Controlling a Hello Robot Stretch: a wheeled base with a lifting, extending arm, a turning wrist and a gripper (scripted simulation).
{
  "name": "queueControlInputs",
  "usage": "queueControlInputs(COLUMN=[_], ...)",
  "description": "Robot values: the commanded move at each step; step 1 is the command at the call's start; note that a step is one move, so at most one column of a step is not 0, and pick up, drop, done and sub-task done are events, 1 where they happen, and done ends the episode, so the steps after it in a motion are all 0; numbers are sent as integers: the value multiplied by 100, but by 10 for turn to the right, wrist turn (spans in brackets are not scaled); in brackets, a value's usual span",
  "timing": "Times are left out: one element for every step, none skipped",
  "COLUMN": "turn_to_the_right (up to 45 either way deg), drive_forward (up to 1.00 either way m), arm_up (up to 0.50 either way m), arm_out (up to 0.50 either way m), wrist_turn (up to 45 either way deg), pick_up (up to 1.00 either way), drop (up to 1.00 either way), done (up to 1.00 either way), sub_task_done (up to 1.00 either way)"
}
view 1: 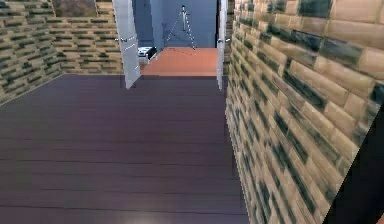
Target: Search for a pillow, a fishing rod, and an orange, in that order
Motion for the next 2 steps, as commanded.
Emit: queueControlInputs(turn_to_the_right=[0,0], drive_forward=[100,100], arm_up=[0,0], arm_out=[0,0], wrist_turn=[0,0], pick_up=[0,0], drop=[0,0], done=[0,0], sub_task_done=[0,0])
